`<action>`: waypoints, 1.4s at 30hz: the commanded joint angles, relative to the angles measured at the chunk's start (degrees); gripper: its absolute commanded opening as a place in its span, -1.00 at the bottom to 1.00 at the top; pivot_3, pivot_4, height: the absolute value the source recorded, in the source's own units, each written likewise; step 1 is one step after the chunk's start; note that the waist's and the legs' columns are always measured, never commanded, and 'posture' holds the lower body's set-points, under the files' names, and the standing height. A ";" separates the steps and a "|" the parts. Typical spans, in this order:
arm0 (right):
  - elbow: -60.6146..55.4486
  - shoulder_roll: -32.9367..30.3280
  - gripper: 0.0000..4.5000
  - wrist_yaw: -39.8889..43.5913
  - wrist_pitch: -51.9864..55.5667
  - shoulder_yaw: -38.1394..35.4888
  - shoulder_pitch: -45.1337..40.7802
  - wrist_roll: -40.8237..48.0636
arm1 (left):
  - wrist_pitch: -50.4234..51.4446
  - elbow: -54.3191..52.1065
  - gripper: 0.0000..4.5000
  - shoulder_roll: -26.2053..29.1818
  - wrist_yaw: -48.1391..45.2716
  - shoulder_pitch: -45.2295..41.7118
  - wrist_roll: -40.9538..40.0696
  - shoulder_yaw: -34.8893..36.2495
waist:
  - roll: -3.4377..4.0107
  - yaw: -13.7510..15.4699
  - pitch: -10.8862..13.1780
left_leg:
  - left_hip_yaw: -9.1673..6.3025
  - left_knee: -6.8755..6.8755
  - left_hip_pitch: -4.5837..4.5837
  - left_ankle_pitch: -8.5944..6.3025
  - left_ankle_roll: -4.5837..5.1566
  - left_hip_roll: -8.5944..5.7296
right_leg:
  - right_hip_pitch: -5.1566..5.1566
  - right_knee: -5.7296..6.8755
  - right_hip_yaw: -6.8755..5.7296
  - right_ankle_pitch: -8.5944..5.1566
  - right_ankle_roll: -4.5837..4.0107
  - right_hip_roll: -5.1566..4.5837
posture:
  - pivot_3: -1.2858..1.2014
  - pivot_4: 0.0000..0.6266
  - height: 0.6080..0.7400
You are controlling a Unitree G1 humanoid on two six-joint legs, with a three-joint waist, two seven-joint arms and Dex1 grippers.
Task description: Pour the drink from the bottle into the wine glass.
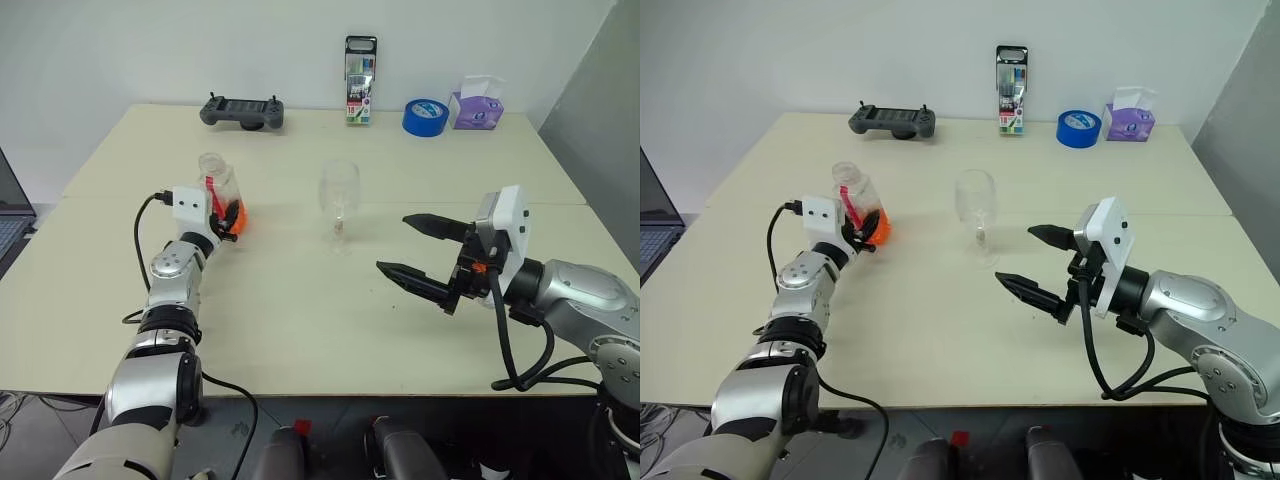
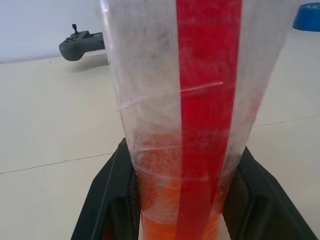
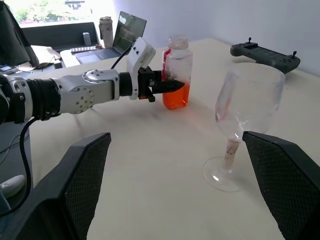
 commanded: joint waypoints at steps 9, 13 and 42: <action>5.25 4.15 1.00 -3.56 -9.58 0.54 -3.14 -11.74 | -3.59 -3.36 -0.26 1.56 -3.15 -11.99 7.26 -8.26 | -0.16 0.15 0.09 | -0.16 0.16 -0.48 0.01 0.00 -0.07 | -0.30 0.00 -0.10 0.06 0.08 0.00 | 0.03 -0.52 1.00; 9.27 6.81 1.00 -3.43 -13.89 2.20 -4.96 -16.99 | -5.65 -2.35 -0.26 1.39 -4.39 -15.90 10.19 -11.39 | -0.16 0.10 0.09 | -0.03 0.12 -0.69 0.01 0.00 -0.11 | -0.61 0.08 -0.04 0.09 0.07 0.00 | 0.03 -0.52 1.00; 7.45 12.34 1.00 -1.36 -13.54 3.83 -6.16 -18.63 | -24.98 4.81 -0.26 9.60 5.32 -28.93 34.28 -27.92 | -0.15 0.14 0.09 | -0.06 0.11 -0.77 0.00 0.02 -0.11 | -0.75 0.17 -0.10 0.25 -0.21 0.11 | 0.03 -0.52 1.00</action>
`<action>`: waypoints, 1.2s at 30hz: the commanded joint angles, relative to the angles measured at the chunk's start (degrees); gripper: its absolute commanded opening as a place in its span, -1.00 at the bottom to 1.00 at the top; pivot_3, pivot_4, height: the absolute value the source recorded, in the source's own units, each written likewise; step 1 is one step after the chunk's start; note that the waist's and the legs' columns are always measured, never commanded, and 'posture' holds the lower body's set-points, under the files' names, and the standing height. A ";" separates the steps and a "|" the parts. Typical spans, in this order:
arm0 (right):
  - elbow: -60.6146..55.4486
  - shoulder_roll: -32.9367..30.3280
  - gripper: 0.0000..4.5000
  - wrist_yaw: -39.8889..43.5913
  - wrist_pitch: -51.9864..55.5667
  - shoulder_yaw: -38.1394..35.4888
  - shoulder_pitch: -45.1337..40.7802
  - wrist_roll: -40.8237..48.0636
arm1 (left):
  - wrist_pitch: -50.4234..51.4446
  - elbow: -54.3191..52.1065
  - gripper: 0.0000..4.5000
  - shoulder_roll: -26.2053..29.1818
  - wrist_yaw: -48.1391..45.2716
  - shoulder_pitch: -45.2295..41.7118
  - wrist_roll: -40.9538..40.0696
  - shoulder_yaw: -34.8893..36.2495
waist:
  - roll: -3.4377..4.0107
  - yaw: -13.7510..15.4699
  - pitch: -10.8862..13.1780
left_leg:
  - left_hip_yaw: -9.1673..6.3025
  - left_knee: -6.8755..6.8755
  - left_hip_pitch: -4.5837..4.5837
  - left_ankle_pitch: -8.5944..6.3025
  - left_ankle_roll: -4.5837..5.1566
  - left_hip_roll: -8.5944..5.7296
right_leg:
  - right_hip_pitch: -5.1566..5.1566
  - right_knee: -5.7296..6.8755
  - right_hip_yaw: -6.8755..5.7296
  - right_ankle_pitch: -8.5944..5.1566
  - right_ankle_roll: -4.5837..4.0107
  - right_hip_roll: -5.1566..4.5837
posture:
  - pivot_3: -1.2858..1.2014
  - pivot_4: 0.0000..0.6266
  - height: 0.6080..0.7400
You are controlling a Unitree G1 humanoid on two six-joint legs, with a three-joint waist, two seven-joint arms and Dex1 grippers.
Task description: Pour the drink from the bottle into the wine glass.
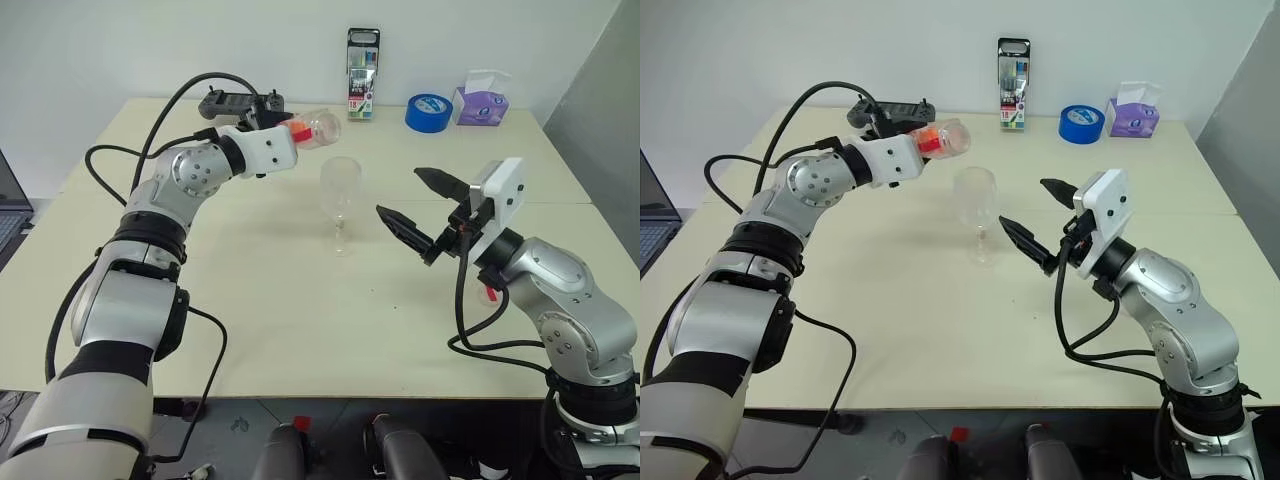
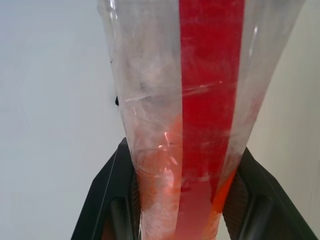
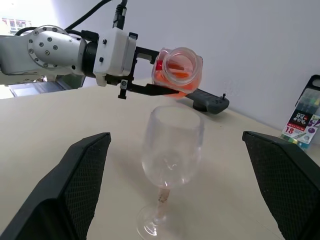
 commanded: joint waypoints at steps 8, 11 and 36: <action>-2.04 0.52 1.00 -0.57 0.06 -1.03 -0.73 0.03 | -3.13 1.18 -0.26 2.41 9.62 -5.08 7.73 -4.73 | 0.00 0.00 0.00 | 0.00 0.01 0.00 0.00 0.00 0.00 | 0.00 0.03 -0.01 0.00 -0.01 0.00 | 0.03 -0.52 1.00; -2.13 0.55 1.00 -0.47 -0.17 -1.10 -0.26 -0.13 | -3.67 1.63 -0.26 2.62 11.08 -5.92 9.41 -5.81 | 0.00 0.00 0.00 | 0.00 0.01 0.00 0.00 0.00 0.01 | 0.00 0.03 0.00 0.00 -0.01 -0.02 | 0.03 -0.52 1.00; -1.41 1.06 1.00 -0.31 -0.77 -1.11 -0.23 -0.92 | -5.24 4.08 -0.26 4.57 17.69 -10.42 16.70 -11.41 | 0.00 -0.01 0.00 | 0.01 0.06 0.03 0.00 -0.01 0.00 | 0.00 0.12 -0.01 0.01 -0.01 -0.04 | 0.03 -0.52 1.00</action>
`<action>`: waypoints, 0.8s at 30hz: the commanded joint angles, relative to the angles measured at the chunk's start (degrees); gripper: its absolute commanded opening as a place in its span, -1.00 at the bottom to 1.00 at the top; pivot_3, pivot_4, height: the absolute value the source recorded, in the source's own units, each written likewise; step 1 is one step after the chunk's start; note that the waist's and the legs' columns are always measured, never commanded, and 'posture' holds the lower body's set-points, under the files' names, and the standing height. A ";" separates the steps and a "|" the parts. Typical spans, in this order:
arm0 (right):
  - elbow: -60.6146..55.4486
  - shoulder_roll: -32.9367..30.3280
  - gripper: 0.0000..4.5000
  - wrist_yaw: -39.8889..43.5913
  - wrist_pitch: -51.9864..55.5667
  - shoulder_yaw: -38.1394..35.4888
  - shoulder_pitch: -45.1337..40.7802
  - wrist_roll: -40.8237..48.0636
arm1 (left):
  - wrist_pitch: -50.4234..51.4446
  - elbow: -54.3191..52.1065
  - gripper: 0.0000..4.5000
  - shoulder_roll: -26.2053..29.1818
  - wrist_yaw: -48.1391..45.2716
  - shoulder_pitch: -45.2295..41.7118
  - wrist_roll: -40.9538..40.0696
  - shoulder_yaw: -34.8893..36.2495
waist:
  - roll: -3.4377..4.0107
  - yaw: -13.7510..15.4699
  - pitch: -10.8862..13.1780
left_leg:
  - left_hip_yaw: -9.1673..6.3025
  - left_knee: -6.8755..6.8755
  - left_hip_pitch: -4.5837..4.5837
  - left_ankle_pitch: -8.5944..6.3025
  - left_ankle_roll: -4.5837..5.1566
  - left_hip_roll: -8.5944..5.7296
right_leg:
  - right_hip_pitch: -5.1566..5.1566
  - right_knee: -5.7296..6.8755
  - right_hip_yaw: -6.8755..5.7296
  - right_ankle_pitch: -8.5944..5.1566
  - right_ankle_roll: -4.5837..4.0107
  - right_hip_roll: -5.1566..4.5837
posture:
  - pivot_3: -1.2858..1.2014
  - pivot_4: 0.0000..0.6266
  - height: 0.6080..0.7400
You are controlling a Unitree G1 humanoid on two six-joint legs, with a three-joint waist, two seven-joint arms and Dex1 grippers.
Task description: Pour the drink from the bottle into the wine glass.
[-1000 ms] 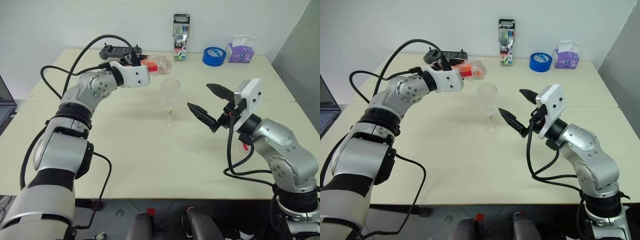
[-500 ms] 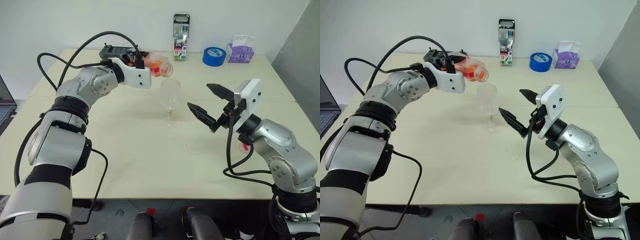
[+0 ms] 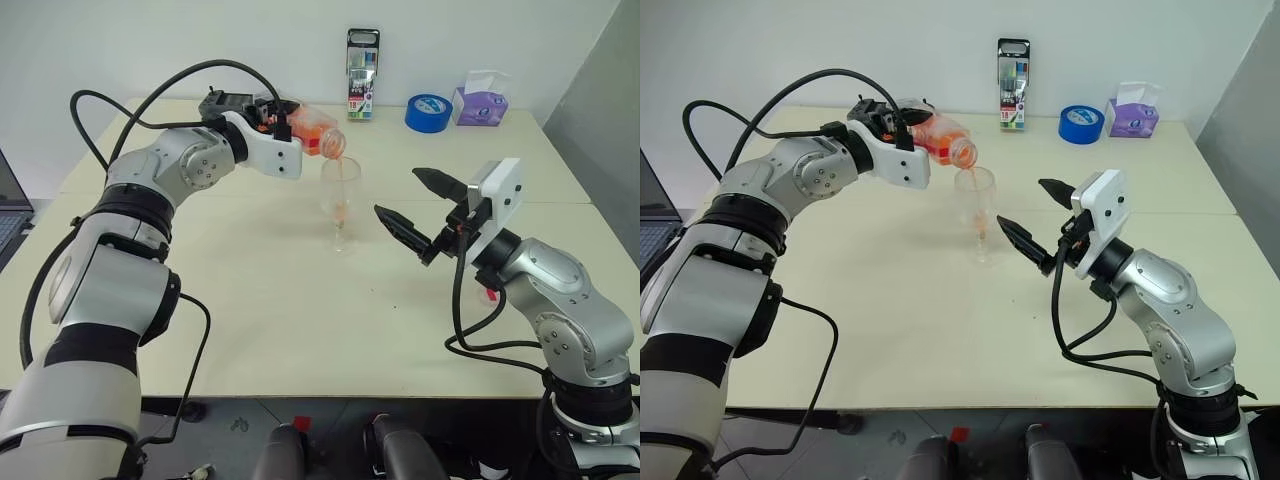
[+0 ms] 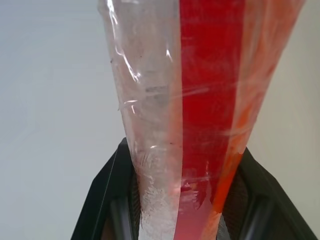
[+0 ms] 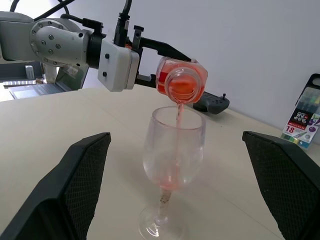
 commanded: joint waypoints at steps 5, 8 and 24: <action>-1.24 0.23 1.00 0.00 -1.59 -1.05 -0.27 -0.45 | 0.04 0.59 -0.26 1.76 2.46 -4.02 0.85 -0.58 | 0.00 0.00 0.00 | 0.00 0.02 -0.01 0.00 0.00 0.00 | 0.00 0.00 -0.01 0.00 0.00 0.00 | 0.03 -0.52 1.00; -1.33 0.25 1.00 0.15 -1.69 -1.10 0.03 -0.44 | -0.05 0.91 -0.26 1.85 3.00 -4.44 1.36 -0.99 | 0.00 0.00 0.00 | 0.00 0.02 0.00 0.00 0.00 -0.01 | 0.00 0.01 0.00 0.00 0.00 -0.01 | 0.03 -0.52 1.00; -2.19 0.43 1.00 -0.26 -1.35 -1.24 0.73 -0.20 | -0.24 1.91 -0.26 1.96 4.55 -5.76 2.87 -2.51 | 0.00 -0.01 0.00 | 0.00 0.14 0.09 0.01 0.00 -0.03 | 0.00 0.35 0.00 0.00 0.00 -0.01 | 0.03 -0.52 1.00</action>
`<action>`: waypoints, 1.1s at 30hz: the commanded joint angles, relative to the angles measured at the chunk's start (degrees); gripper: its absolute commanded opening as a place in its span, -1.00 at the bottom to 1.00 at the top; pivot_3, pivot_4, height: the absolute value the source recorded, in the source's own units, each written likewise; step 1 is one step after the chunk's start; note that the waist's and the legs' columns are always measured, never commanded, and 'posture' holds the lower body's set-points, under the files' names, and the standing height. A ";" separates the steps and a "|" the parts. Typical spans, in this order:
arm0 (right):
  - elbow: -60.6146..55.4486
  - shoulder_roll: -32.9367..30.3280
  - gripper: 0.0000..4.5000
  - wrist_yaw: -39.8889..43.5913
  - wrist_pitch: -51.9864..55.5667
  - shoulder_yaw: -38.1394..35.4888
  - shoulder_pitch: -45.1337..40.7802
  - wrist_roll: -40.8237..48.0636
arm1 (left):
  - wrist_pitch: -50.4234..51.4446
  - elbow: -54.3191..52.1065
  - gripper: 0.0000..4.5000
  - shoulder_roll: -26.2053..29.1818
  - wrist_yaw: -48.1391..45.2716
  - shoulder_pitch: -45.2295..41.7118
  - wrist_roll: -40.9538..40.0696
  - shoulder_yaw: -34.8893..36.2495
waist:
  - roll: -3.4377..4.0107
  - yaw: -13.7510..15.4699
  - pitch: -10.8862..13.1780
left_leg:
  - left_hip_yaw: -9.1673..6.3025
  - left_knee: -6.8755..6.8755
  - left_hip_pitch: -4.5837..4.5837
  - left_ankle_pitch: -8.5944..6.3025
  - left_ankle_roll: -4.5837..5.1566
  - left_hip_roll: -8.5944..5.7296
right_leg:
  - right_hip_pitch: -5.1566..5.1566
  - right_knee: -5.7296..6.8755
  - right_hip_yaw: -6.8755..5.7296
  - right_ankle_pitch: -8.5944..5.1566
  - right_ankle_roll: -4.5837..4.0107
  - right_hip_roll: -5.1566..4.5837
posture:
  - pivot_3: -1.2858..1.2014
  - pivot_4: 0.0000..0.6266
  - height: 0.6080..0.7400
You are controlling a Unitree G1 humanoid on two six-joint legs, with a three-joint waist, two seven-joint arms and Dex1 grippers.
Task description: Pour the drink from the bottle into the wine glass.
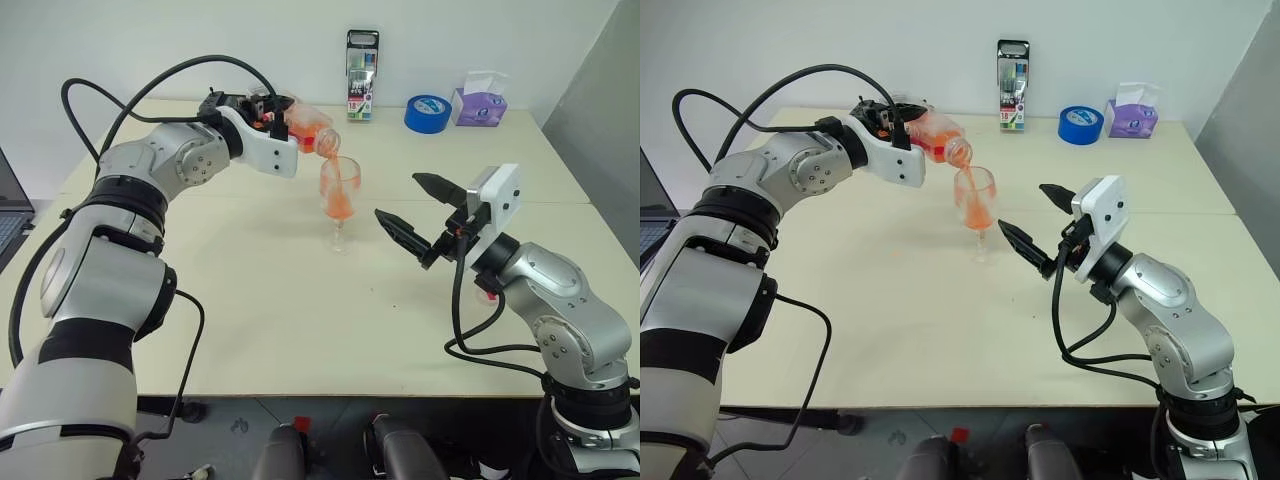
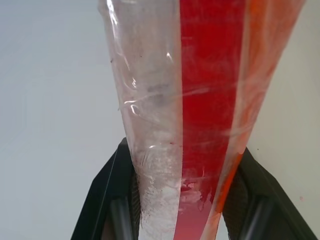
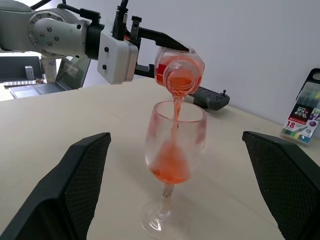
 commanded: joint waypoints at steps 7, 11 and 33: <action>-2.82 -0.11 1.00 -0.51 -0.71 -1.25 -0.42 0.17 | -0.24 0.02 -0.26 1.23 2.36 -3.88 0.70 -0.53 | 0.00 -0.01 0.00 | 0.00 0.09 0.02 0.01 0.00 -0.04 | 0.00 0.14 0.01 0.00 0.00 0.01 | 0.03 -0.52 1.00; -2.77 -0.15 1.00 -0.55 -0.61 -1.37 -0.63 0.24 | -0.25 0.20 -0.26 1.22 2.74 -4.06 0.97 -0.78 | 0.00 -0.01 0.00 | 0.00 0.10 0.03 0.01 0.00 -0.05 | 0.00 0.15 0.01 0.00 0.00 0.01 | 0.03 -0.52 1.00; -3.33 -0.39 1.00 -1.23 0.29 -1.56 -0.88 0.66 | -0.24 1.41 -0.26 0.84 1.79 -4.36 0.31 -0.45 | 0.00 -0.03 0.00 | -0.03 0.54 -0.03 0.00 0.00 -0.06 | 0.00 0.47 0.00 -0.01 0.01 0.03 | 0.03 -0.52 1.00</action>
